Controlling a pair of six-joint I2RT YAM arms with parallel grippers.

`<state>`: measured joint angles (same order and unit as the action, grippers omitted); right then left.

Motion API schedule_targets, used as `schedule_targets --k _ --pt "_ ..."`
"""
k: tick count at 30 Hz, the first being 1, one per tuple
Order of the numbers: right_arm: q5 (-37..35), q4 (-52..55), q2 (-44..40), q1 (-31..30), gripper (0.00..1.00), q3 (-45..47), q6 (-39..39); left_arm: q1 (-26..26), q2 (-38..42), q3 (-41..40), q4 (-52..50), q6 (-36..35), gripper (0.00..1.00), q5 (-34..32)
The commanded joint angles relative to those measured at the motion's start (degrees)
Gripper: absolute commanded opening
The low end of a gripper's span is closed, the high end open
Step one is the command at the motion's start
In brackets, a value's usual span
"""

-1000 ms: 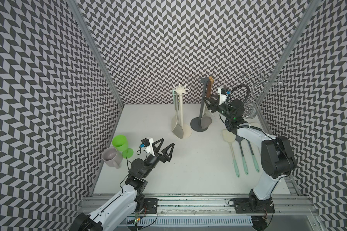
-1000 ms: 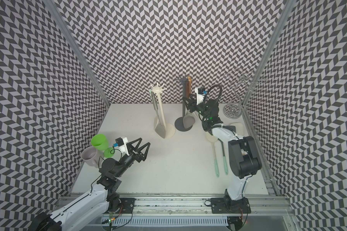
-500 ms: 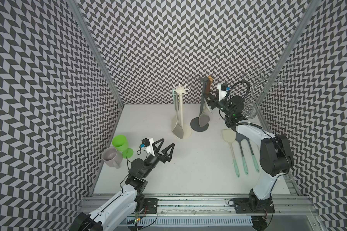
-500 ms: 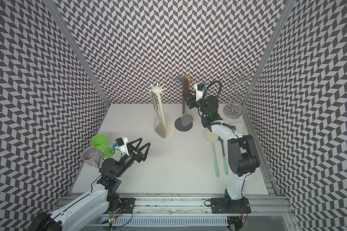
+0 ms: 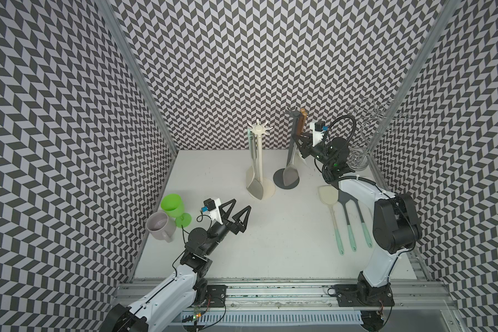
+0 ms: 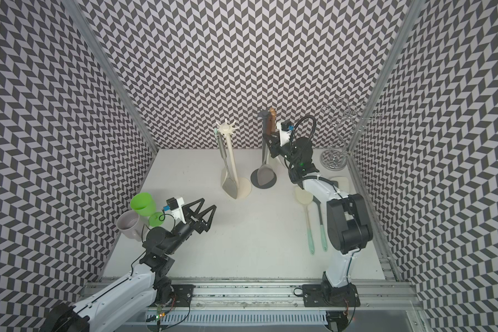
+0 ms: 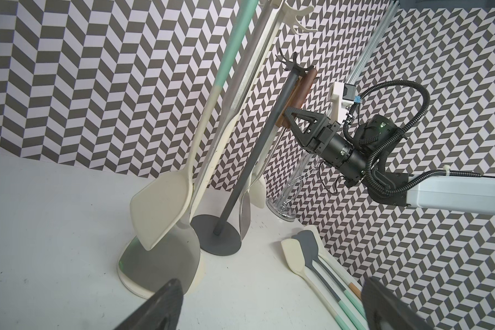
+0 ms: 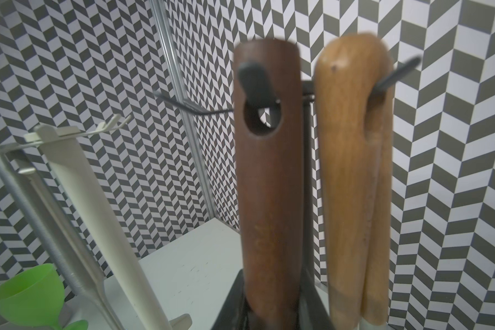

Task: Take the spatula off the kitchen utensil rack
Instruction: Take off the spatula from the rack.

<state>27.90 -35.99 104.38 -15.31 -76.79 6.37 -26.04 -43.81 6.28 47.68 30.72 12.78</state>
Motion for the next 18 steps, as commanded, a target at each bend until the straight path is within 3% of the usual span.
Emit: schedule_targets --k 1,7,12,18 --pt "-0.2 0.1 -2.5 -0.2 0.17 -0.4 -3.4 0.0 0.1 0.2 1.5 -0.4 0.99 0.7" --pt "-4.0 0.9 -6.2 -0.7 0.0 2.2 -4.7 0.1 0.6 0.1 1.3 -0.5 0.99 0.5" --pt "-9.2 0.8 -9.7 -1.0 0.0 5.6 -4.5 0.0 1.0 0.0 1.3 -0.6 0.99 0.5" --pt "-8.3 -1.3 -13.0 -1.3 0.0 8.5 -4.2 -0.2 1.1 0.0 1.2 -0.9 0.98 0.5"
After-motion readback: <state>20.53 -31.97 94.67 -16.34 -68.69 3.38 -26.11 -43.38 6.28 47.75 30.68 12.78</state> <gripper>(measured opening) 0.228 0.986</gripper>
